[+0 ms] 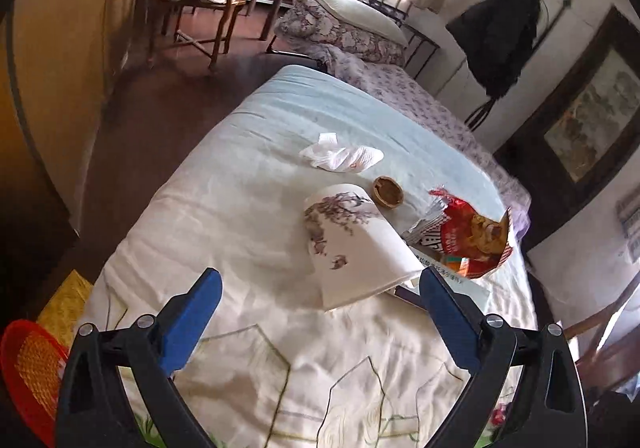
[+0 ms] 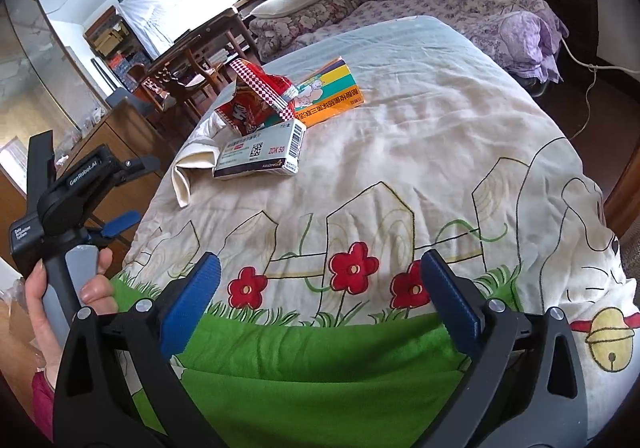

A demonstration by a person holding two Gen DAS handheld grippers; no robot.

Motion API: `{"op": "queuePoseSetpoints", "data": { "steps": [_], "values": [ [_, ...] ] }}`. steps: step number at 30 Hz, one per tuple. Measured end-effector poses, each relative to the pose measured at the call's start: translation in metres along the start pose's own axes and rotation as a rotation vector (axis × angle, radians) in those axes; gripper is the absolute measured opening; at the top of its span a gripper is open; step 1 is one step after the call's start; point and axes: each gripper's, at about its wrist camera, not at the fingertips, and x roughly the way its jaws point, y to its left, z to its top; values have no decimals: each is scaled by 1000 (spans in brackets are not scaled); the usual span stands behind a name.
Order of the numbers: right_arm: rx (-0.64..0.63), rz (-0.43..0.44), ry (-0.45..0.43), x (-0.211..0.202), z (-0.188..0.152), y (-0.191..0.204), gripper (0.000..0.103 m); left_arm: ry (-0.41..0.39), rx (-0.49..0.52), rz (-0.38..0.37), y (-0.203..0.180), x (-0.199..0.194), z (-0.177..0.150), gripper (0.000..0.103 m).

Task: Collect trash
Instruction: 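Grasp the white paper cup with tree print in the left gripper, then grasp the white barcoded box with right gripper while left gripper holds the cup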

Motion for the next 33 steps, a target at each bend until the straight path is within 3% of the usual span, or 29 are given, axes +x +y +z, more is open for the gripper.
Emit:
{"op": "queuePoseSetpoints", "data": {
  "steps": [3, 6, 9, 12, 14, 16, 17, 18, 20, 22, 28, 30, 33],
  "values": [
    [-6, -12, 0, 1, 0, 0, 96, 23, 123, -16, -31, 15, 10, 97],
    [-9, -20, 0, 1, 0, 1, 96, 24, 153, -62, -49, 28, 22, 97],
    [-15, -32, 1, 2, 0, 2, 96, 95, 117, -47, -49, 56, 30, 97],
    [-15, -38, 1, 3, -1, 3, 96, 192, 8, -36, -28, 83, 31, 97],
    [-14, -34, -2, 3, -1, 4, 96, 187, 6, -65, -26, 79, 32, 97],
    [-17, -37, -2, 3, -1, 4, 96, 173, 6, -60, -23, 76, 31, 86],
    [-16, -35, -1, 2, -1, 4, 96, 166, 7, -68, -20, 73, 30, 70],
    [-12, -31, -3, 2, -1, 4, 96, 167, 5, -111, -19, 69, 29, 68],
    [-10, -25, -8, 1, 0, 3, 96, 159, -17, -185, -16, 61, 24, 67],
    [-10, -23, -9, 1, 0, 3, 96, 119, -8, -211, -15, 45, 19, 67],
    [-12, 15, -16, 2, 5, 4, 96, 14, -21, -263, 4, -4, -3, 68],
    [-10, 48, 28, 14, 12, 7, 96, 1, -25, -279, 3, -9, -4, 68],
    [13, 72, 53, 28, 27, 11, 96, -20, -12, -248, -1, -11, -3, 68]
  ]
}}
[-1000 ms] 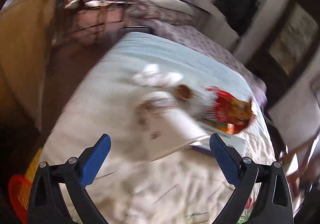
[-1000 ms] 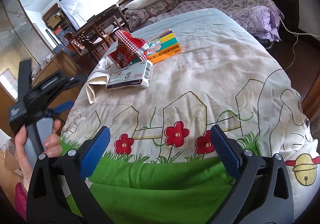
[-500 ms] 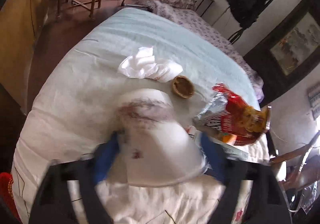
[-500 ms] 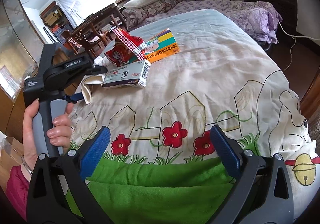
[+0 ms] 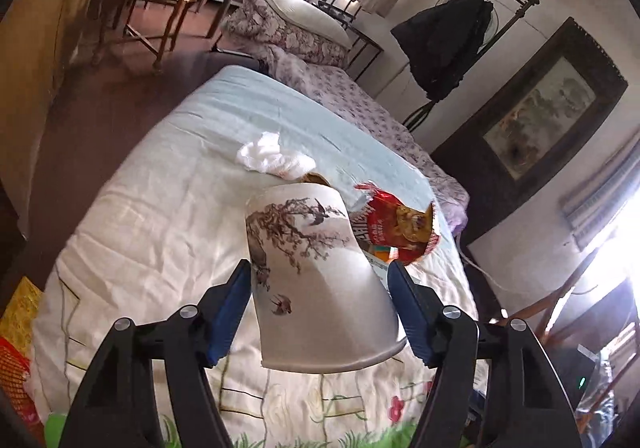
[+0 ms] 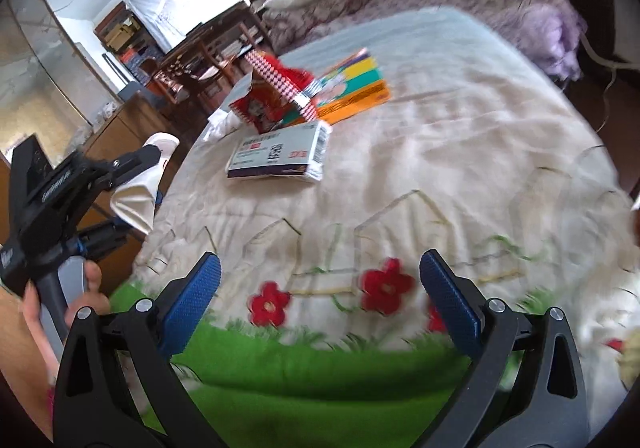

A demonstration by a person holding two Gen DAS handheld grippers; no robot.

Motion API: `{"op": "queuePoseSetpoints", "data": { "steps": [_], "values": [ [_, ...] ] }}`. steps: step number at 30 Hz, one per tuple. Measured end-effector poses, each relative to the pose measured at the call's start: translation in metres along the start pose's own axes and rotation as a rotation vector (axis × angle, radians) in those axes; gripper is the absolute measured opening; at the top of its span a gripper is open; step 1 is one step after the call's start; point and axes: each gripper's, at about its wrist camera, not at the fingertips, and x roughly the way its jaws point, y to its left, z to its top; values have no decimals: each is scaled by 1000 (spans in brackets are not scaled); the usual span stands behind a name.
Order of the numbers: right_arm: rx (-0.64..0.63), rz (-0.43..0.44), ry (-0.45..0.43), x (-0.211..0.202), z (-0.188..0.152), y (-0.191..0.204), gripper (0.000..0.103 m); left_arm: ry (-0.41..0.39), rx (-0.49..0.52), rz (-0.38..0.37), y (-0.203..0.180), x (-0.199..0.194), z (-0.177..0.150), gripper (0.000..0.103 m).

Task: Collect trash
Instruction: 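Grasp the white barcoded box with right gripper while left gripper holds the cup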

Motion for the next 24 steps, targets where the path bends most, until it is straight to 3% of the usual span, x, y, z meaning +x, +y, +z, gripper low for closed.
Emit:
{"op": "queuePoseSetpoints", "data": {
  "steps": [5, 8, 10, 11, 12, 15, 19, 21, 23, 24],
  "values": [
    [-116, -27, -58, 13, 35, 25, 95, -21, 6, 17, -5, -2, 2, 68],
    [-120, -31, -61, 25, 51, 29, 86, -17, -7, 13, 1, -3, 1, 68],
    [-96, -25, 5, 43, 60, 26, 74, -15, -19, 10, 3, -3, 2, 68],
    [-87, -26, 30, 48, 59, 24, 59, -15, -23, 7, 4, -3, 3, 68],
    [-76, -23, 59, 53, 58, 21, 32, -15, -25, 7, 4, -2, 3, 68],
    [-113, 35, 62, 36, 45, 26, 20, -20, -27, 9, 4, -3, 2, 68],
    [-152, 50, 58, 11, 15, 27, 24, -31, -44, 4, 7, -5, 3, 69],
    [-186, 21, -5, 2, 14, 31, 57, -26, -52, -3, 8, -5, 3, 69],
    [-207, -12, -79, -2, 21, 36, 67, -27, -42, 4, 6, -5, 2, 69],
    [-214, -21, -88, 0, 25, 38, 67, -30, -37, 9, 5, -6, 2, 69]
  ]
}}
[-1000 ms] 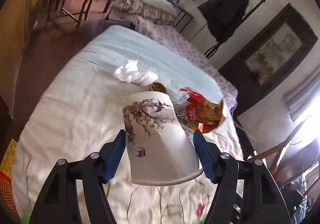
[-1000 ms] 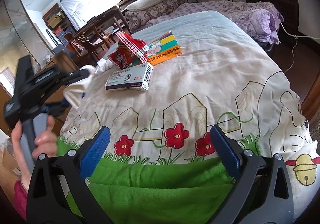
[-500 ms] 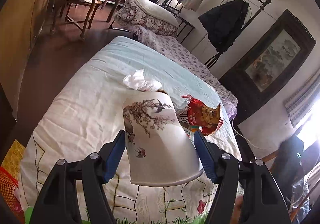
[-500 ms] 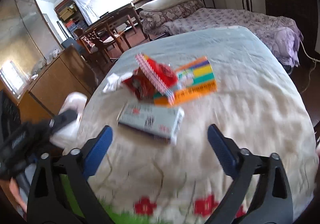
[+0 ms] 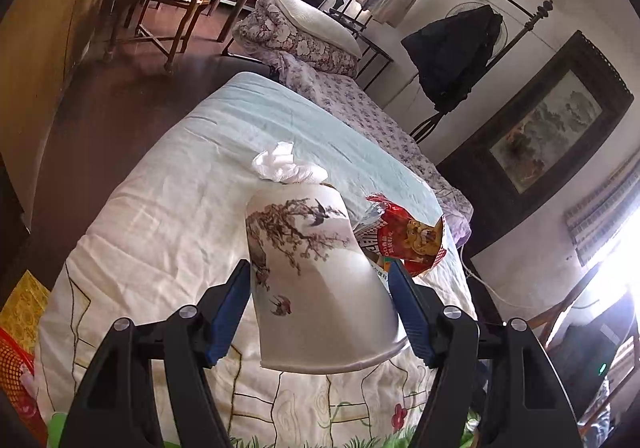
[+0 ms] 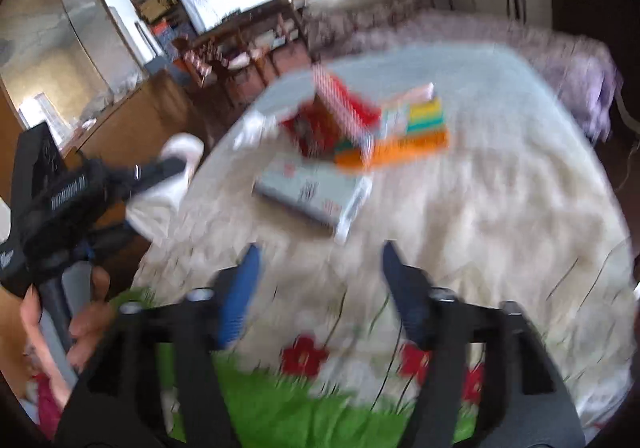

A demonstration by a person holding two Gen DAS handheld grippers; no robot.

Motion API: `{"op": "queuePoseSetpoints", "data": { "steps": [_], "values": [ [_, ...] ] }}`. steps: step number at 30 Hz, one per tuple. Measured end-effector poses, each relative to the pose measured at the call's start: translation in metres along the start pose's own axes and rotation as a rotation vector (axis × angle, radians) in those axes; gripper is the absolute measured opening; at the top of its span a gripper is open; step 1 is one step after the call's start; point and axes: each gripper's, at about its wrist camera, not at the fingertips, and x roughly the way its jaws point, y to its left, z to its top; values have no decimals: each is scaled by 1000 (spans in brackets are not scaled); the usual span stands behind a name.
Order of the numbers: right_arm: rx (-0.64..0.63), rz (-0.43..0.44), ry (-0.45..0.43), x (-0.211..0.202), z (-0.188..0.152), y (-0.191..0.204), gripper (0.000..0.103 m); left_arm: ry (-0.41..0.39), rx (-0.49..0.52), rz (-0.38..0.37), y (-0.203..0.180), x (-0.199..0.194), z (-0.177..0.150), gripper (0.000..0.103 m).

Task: Collect trash
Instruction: 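Grasp the white barcoded box with right gripper while left gripper holds the cup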

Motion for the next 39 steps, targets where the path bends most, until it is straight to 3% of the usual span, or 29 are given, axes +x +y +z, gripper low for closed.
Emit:
{"op": "queuePoseSetpoints", "data": {
  "steps": [6, 12, 13, 14, 15, 16, 19, 21, 22, 23, 24, 33, 34, 36, 37, 39],
  "values": [
    [-95, -13, 123, 38, 22, 13, 67, -10, 9, 13, -4, -1, -2, 69],
    [-277, -91, 131, 60, 24, 36, 70, -8, 5, 11, -4, -1, -2, 69],
    [-299, -95, 134, 62, 21, 40, 65, -7, 5, 10, -4, 0, -2, 69],
    [-324, -92, 145, 61, 18, 44, 33, -6, 5, 10, -4, -1, -2, 69],
    [-334, -86, 161, 62, 15, 47, 9, -5, 6, 10, -3, -1, -2, 69],
    [-339, -78, 182, 59, 11, 49, 6, -7, 5, 10, -3, -1, -2, 69],
    [-300, -48, 212, 45, 3, 46, 6, -16, -7, 5, -2, -4, -1, 69],
    [-262, 6, 177, 31, 7, 42, 15, -22, -20, 0, 1, -6, 0, 69],
    [-262, 8, 152, 30, 9, 42, 23, -24, -25, -2, 2, -7, 0, 69],
    [-257, 1, 120, 30, 14, 42, 43, -26, -29, 0, 2, -7, 0, 69],
    [-256, -4, 106, 33, 17, 42, 56, -29, -29, 2, 3, -8, 0, 69],
    [-373, -47, 118, 92, 38, 64, 56, -43, -15, 24, 5, -12, 3, 69],
    [-377, -52, 124, 95, 37, 66, 52, -43, -14, 25, 5, -12, 3, 69],
    [-399, -30, 123, 83, 32, 71, 28, -44, -15, 23, 4, -11, 3, 69],
    [-398, -22, 125, 77, 31, 71, 24, -44, -16, 22, 5, -11, 3, 69],
    [-355, 14, 153, 60, 27, 64, 3, -45, -23, 16, 6, -12, 4, 69]
  ]
}}
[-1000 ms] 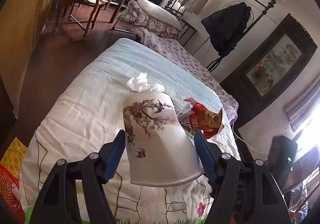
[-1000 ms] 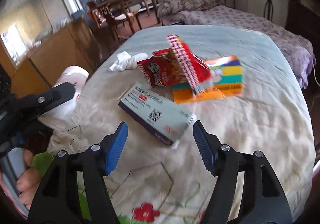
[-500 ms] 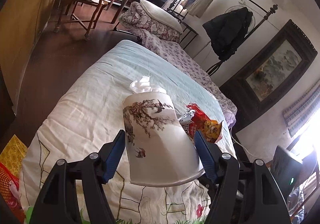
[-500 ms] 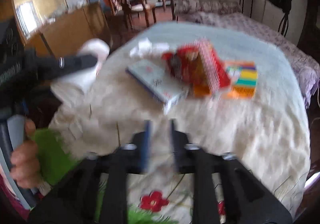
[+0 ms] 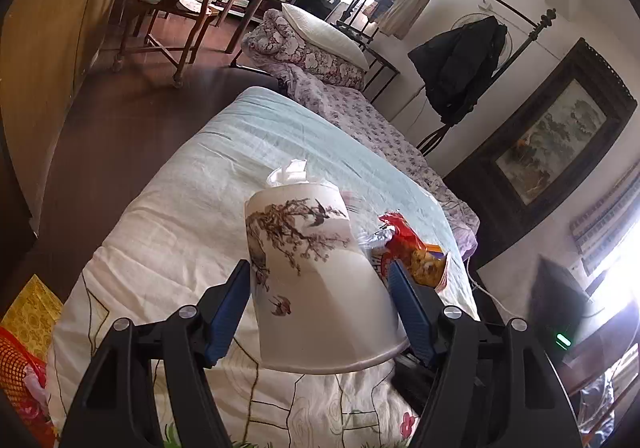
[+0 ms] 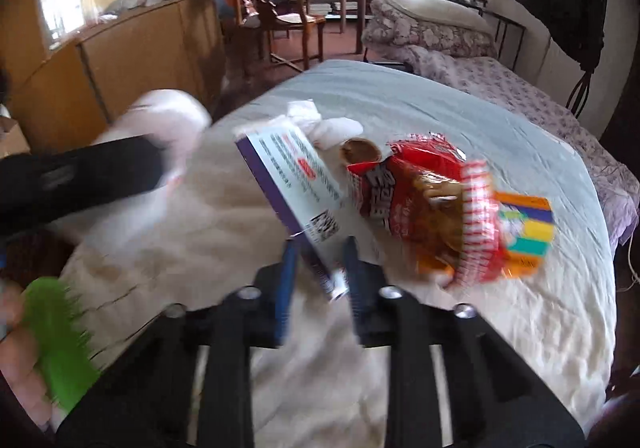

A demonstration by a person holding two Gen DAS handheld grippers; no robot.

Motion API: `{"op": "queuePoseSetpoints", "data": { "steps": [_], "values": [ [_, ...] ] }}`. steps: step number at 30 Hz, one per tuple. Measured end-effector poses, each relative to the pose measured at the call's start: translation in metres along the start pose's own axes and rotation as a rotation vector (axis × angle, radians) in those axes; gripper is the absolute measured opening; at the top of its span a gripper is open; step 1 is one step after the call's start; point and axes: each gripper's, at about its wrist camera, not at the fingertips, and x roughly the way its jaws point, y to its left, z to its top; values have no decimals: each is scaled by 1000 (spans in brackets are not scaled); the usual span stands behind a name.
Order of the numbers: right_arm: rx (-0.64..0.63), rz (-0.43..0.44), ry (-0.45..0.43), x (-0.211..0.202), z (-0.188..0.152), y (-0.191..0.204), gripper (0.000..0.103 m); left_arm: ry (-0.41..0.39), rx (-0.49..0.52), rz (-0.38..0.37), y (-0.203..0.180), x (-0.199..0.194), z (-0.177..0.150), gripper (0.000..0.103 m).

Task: Collect trash
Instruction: 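Grasp the white barcoded box with right gripper while left gripper holds the cup, then carry cup and box to the red wastebasket and open both grippers over it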

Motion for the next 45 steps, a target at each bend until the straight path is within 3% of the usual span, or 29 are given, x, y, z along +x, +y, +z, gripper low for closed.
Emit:
{"op": "queuePoseSetpoints", "data": {
  "steps": [4, 7, 8, 9, 14, 18, 20, 22, 23, 26, 32, 39, 45],
  "values": [
    [75, 39, 6, -25, -21, -13, 3, -1, -19, -13, 4, -2, 1, 69],
    [74, 36, -66, -35, -19, -12, 15, -4, -13, -12, 3, -3, 0, 69],
    [65, 45, -83, -32, -15, -10, 37, -11, -7, -3, 2, -5, 0, 69],
    [56, 44, -89, -29, -11, -10, 53, -17, -5, 4, 3, -6, 0, 69],
    [-66, -10, -12, 15, 10, 7, 54, -61, -25, 20, 9, -17, 2, 69],
    [-116, -56, -13, 43, 27, 11, 59, -54, -41, 18, 13, -15, 4, 69],
    [-126, -86, 2, 50, 28, 13, 58, -50, -29, 26, 12, -13, 5, 69],
    [-124, -116, 14, 51, 26, 14, 37, -51, -19, 31, 10, -12, 6, 69],
    [-104, -93, 23, 48, 25, 13, 20, -50, -18, 29, 10, -12, 6, 69],
    [-24, -54, -13, 20, 20, 4, 18, -50, -33, 14, 10, -13, 4, 69],
    [133, 123, -77, -34, -13, -8, 19, -50, -34, -10, 9, -24, 0, 69],
    [217, 158, -162, -79, -62, -9, 19, -65, 47, 8, 0, -64, -23, 69],
    [263, 199, -189, -96, -78, -7, 19, -100, 53, 47, 17, -116, -32, 69]
  ]
}}
